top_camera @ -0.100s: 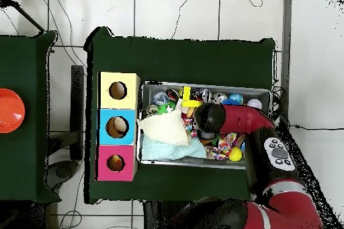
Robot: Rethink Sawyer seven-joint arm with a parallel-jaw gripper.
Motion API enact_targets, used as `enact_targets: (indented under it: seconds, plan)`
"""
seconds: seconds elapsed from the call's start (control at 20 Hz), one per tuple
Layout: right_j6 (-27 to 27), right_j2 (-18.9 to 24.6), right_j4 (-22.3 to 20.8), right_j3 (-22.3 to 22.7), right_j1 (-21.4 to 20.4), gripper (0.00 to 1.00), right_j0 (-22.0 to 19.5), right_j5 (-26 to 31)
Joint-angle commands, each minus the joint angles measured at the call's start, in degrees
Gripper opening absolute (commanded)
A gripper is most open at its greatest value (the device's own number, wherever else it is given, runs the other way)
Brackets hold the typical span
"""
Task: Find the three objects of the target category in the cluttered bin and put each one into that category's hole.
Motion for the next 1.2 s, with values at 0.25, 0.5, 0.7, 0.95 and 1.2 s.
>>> enact_targets:
  seconds: [0.25,0.5,0.7,0.95,1.2]
  plan:
    - [8.1,3.0,2.9,2.3,3.3,0.0,2.9,-5.8]
    - [9.0,2.9,3.8,3.2,3.1,0.0,3.5,-6.8]
    - [10.7,2.4,4.6,4.0,2.7,0.0,4.5,-7.7]
    - [11.9,1.6,5.8,3.9,3.0,0.0,5.8,-8.5]
    - [12.6,0.8,7.0,4.0,3.0,0.0,6.8,-9.1]
